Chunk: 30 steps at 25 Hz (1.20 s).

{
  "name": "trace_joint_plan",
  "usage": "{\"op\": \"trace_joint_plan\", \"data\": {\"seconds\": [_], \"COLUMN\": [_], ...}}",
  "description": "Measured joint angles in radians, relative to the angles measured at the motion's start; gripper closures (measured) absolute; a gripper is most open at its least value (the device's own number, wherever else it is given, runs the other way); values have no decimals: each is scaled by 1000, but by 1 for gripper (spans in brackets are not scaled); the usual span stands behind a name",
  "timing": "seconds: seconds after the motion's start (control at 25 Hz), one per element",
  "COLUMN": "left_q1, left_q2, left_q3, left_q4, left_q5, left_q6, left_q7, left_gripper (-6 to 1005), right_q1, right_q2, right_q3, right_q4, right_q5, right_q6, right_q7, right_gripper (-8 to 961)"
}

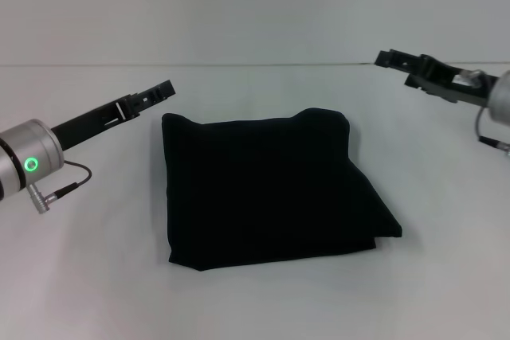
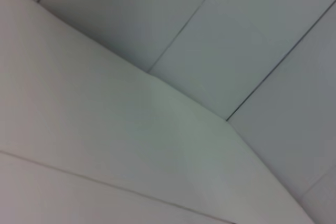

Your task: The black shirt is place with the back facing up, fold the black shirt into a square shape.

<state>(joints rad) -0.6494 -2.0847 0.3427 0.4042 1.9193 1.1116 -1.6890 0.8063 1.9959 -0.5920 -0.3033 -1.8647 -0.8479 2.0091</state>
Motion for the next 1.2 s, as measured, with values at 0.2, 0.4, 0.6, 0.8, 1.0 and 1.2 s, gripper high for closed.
{"op": "trace_joint_plan", "data": {"seconds": [0.2, 0.4, 0.6, 0.8, 1.0, 1.2], "left_q1": [-8, -23, -49, -61, -75, -84], "left_q2": [8, 13, 18, 16, 15, 15], "left_q3": [1, 1, 33, 102, 163, 194], "left_q4": [11, 34, 30, 29, 29, 27], "left_q5": [82, 181, 271, 281, 283, 283], "left_q6": [-12, -1, -33, -91, -121, -127], "left_q7": [-101, -232, -336, -385, -419, -434], "left_gripper": [129, 133, 136, 140, 144, 148], "right_q1": [-52, -110, -152, -169, -171, -171], "right_q2": [-65, -105, -106, -102, -98, -98], "right_q3": [-4, -9, -10, -11, -10, -10], "right_q4": [-23, -87, -139, -145, -147, -148], "right_q5": [-7, -66, -84, -84, -84, -83], "right_q6": [-202, -384, -461, -465, -466, -464], "right_q7": [12, 49, 62, 57, 54, 53], "right_gripper": [38, 38, 38, 38, 38, 39]}}
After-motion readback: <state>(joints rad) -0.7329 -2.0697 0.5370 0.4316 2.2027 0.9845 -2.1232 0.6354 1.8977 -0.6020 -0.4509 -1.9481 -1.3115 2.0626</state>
